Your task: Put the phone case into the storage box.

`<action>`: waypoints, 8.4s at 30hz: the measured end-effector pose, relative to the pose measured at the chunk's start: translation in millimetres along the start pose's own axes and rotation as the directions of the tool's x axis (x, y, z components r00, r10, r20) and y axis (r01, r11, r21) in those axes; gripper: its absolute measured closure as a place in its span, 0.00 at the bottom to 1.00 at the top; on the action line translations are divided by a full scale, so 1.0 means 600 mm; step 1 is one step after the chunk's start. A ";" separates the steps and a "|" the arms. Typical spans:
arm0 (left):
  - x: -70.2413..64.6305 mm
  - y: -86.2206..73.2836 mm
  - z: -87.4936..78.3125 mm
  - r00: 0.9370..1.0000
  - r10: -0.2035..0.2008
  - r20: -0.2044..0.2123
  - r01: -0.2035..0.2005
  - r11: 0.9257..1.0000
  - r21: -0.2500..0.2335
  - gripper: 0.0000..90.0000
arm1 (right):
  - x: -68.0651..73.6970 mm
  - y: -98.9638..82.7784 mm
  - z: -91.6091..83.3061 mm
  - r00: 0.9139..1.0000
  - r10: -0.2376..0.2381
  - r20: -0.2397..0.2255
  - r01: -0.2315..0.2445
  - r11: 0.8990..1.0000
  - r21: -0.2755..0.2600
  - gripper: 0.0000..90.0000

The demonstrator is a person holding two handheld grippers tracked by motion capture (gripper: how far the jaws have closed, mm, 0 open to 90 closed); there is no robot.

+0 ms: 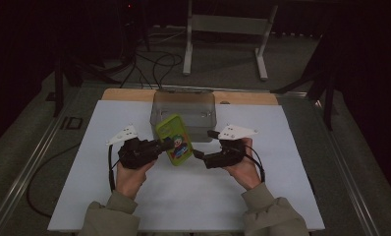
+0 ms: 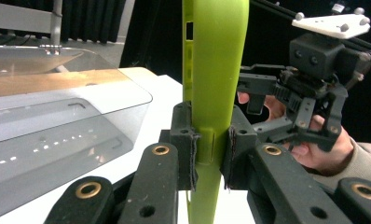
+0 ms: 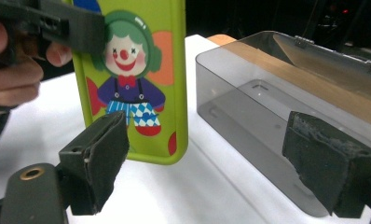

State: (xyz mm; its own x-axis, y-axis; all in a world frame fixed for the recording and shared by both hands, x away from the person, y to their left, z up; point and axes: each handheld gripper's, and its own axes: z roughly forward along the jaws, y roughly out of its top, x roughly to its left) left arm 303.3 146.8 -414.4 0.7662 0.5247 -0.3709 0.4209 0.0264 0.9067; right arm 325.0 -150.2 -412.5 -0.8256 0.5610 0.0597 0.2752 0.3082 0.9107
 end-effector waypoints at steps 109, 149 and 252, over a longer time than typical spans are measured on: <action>0.011 -0.047 -0.082 0.899 0.188 -0.396 -0.182 0.982 0.055 0.01 | -0.021 0.018 0.014 0.946 0.092 -0.310 -0.079 0.995 0.053 0.87; 0.041 -0.151 -0.183 0.753 0.193 -0.629 -0.186 0.979 0.078 0.01 | -0.018 0.042 0.003 0.976 0.190 -0.106 -0.179 0.978 0.105 0.87; 0.038 -0.153 -0.187 0.731 0.196 -0.654 -0.230 0.973 0.034 0.01 | -0.122 0.178 0.039 0.857 0.446 0.258 -0.500 0.842 0.203 0.87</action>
State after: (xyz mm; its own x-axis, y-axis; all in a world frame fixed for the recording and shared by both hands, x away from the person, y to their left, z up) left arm 227.8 251.7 -483.3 0.3251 0.9449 0.0373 0.2500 -0.1239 0.9603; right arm 426.3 -140.3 -329.3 -0.4577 0.8164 0.3520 0.7444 0.1354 0.6538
